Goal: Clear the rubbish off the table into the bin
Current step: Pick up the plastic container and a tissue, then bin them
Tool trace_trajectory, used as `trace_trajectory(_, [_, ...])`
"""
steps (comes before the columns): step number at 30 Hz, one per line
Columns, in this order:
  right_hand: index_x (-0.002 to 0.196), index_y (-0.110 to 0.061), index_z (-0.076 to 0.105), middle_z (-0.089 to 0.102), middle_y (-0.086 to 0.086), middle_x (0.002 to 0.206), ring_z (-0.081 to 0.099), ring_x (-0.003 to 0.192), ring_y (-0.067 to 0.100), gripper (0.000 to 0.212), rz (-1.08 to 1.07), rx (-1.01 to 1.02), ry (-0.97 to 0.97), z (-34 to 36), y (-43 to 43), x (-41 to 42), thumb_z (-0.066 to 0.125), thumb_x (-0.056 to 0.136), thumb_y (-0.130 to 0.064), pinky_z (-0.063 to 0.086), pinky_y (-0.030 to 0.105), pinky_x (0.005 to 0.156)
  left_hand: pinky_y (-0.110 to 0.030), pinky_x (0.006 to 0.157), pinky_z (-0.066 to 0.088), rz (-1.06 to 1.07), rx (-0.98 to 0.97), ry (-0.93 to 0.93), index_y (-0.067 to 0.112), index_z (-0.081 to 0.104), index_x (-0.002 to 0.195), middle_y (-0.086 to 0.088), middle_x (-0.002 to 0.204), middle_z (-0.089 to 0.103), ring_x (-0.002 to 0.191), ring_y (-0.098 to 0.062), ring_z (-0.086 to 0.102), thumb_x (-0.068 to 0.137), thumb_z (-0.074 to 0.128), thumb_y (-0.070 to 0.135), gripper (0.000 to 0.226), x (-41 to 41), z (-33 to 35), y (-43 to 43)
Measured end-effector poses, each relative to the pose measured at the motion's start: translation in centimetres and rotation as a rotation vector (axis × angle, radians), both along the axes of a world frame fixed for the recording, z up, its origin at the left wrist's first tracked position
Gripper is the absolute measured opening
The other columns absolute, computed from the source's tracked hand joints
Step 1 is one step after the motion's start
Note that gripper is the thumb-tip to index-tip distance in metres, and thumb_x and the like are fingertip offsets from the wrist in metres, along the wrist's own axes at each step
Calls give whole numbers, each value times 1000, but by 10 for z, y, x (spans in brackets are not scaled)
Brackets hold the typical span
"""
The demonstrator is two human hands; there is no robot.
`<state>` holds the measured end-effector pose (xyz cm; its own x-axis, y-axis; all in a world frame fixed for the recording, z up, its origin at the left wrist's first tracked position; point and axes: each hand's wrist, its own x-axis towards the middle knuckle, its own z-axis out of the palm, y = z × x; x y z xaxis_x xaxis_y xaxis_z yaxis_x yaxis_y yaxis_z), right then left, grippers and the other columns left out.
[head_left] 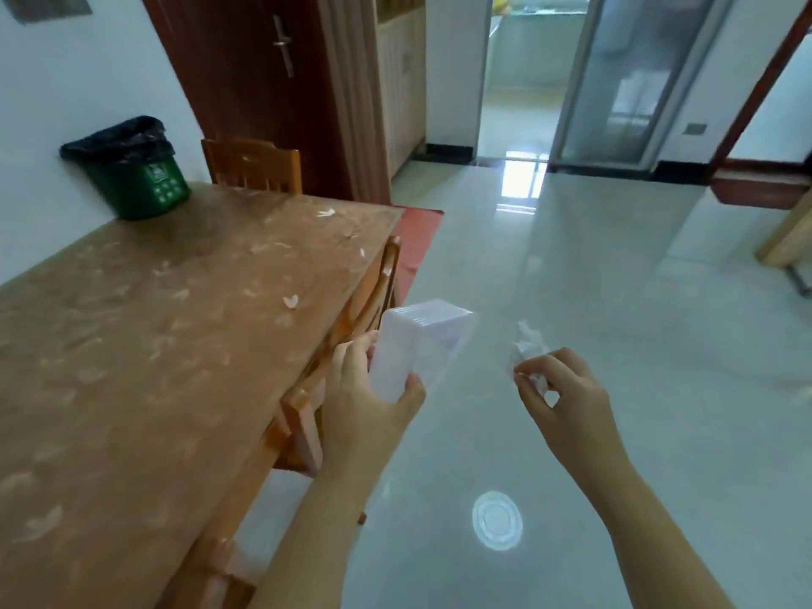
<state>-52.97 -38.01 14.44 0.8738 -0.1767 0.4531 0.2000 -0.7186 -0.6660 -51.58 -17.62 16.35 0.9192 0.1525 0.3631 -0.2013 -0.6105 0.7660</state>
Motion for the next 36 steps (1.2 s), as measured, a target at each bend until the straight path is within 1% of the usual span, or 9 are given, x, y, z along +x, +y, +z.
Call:
trace_trajectory(3, [75,-7,64,52,5,73,44,67,10,11,-54,10,9,-1,-49,23,69,73,3,33,3,60,-31,73,52,-68,-4,35,21,50,118,4,105,53,92,-16,55,70,60,46,55,32,-4,-49])
trace_trajectory(5, [75,-7,65,53,6,75,46,68,10,11,-82,28,11,-6,-72,39,68,74,3,33,3,60,-24,70,49,-107,13,73,21,48,119,5,105,52,93,-15,54,71,61,45,56,53,-9,-73])
trace_trajectory(10, [77,-9,65,52,2,75,48,72,-7,12,-137,34,34,-18,-114,97,68,75,2,33,2,61,-25,77,44,-171,23,106,18,48,123,6,107,50,98,-13,49,73,67,36,56,125,-20,-117])
trace_trajectory(14, [77,-9,64,52,2,75,49,71,-4,11,-161,28,60,-23,-142,169,67,76,1,34,3,60,-9,70,36,-176,28,120,17,48,125,5,111,49,100,-12,48,76,68,29,54,207,-31,-142])
trace_trajectory(20, [78,-12,64,53,1,77,48,70,6,8,-164,23,90,-3,-168,312,65,79,-4,35,6,58,-38,79,51,-205,-16,110,19,47,122,4,109,50,99,-18,51,72,63,43,58,355,-26,-173])
trace_trajectory(22, [78,-12,64,52,-1,77,48,71,2,8,-155,24,68,5,-173,358,65,78,-4,33,5,58,-43,79,50,-199,-28,79,18,48,120,3,108,51,98,-19,51,67,59,44,60,403,-18,-182])
trace_trajectory(27, [77,-13,64,48,-13,76,49,74,-4,10,-141,63,78,0,-190,452,66,78,-2,34,6,60,-45,78,50,-160,-43,89,19,49,119,3,106,52,97,-20,52,65,61,40,59,487,-15,-197])
trace_trajectory(34, [77,-13,64,53,0,73,50,73,0,11,-52,70,95,-20,-221,596,66,78,-2,34,6,58,-40,76,50,-71,-35,99,24,50,118,19,100,44,94,-16,51,61,55,49,62,608,-29,-219])
trace_trajectory(36, [76,-13,64,53,0,73,50,69,5,11,-20,63,94,-21,-239,648,66,78,-2,35,7,57,-38,76,49,-38,-26,85,23,50,118,14,101,46,94,-15,51,61,55,49,63,651,-31,-229])
